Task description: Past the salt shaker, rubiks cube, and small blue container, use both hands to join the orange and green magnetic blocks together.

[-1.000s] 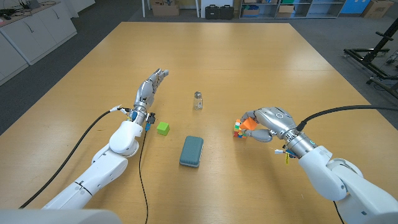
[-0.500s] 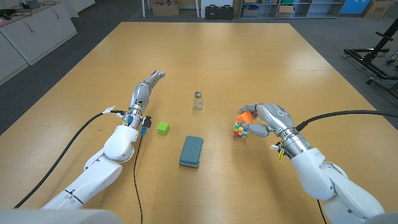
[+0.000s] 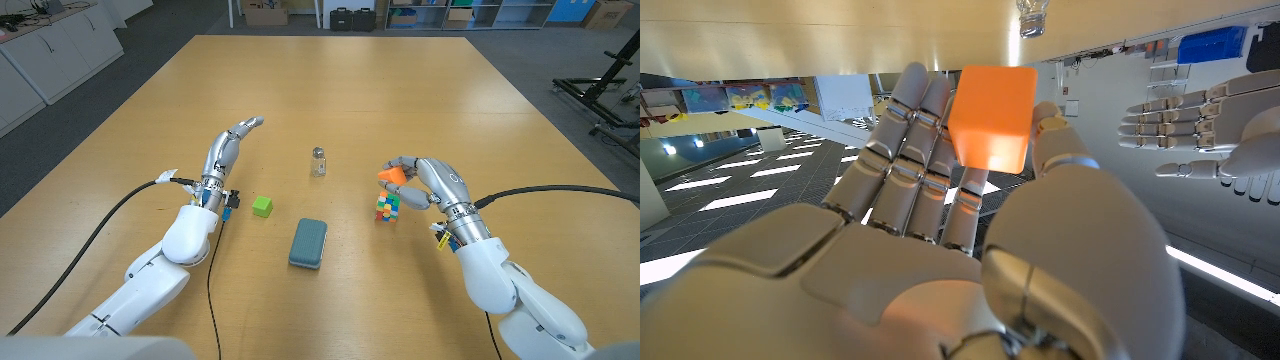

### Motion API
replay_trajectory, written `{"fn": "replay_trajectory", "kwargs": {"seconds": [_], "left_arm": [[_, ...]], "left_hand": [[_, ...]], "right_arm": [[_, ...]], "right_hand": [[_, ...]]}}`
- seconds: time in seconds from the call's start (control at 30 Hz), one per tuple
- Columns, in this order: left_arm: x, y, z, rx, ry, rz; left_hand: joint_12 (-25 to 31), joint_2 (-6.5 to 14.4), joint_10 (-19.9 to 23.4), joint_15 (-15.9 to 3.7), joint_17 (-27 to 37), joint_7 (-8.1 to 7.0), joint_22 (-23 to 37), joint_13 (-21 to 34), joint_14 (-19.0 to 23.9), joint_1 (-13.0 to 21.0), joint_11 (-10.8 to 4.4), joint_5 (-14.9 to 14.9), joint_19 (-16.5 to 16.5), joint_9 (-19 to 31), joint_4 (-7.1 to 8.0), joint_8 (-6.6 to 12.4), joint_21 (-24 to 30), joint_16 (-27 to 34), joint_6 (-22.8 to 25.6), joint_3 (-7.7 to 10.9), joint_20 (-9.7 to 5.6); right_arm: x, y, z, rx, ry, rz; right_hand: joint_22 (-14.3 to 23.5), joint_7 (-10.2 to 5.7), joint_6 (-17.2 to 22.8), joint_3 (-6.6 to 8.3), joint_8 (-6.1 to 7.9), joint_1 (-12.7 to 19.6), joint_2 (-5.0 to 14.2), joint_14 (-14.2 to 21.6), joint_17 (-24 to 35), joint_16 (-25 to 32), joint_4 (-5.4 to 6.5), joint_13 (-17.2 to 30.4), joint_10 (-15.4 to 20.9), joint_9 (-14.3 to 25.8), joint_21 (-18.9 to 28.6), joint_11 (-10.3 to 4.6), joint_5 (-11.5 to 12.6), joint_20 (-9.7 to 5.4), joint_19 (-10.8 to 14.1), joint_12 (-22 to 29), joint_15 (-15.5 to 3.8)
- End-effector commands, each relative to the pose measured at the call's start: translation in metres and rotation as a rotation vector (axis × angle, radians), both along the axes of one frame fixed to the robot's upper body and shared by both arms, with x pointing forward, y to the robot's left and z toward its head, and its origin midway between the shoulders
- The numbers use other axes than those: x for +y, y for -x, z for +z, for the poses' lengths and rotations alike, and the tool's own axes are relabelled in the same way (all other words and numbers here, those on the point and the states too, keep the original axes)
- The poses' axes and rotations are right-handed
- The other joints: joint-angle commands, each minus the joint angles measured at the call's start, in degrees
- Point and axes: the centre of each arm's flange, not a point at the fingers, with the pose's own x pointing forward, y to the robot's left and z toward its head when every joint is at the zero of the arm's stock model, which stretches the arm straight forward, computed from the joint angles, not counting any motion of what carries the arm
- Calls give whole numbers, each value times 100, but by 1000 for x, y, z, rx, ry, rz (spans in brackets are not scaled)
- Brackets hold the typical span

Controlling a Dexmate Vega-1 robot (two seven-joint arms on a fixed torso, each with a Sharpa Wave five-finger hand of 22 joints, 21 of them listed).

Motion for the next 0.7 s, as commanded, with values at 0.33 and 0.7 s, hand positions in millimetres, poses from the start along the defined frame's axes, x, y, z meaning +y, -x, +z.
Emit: {"fn": "replay_trajectory", "kwargs": {"seconds": [0.33, 0.7], "left_arm": [[4, 27, 8, -93, -128, 196], [5, 46, 9, -112, -223, 346]], "left_hand": [[9, -1, 101, -246, -5, -139, 8, 8, 179, 397, -132, 101, 75, 11, -13, 32, 21, 18, 5, 200, -77], [8, -101, 205, -311, -8, -247, 4, 12, 266, 723, -253, 119, 114, 16, -32, 85, 17, 1, 82, 301, -38]], "right_arm": [[13, -31, 13, -71, -200, 76], [12, -44, 22, -107, -261, 117]], "right_hand": [[32, -272, 664, 16, 24, 876, 832, 219, 11, -10, 53, 10, 1032, 6, 51, -973, -21, -175, -85, -17, -579], [32, -277, 676, 4, 19, 875, 827, 196, 14, -30, 58, 12, 1039, 4, 63, -962, -39, -160, -122, -29, -563]]}}
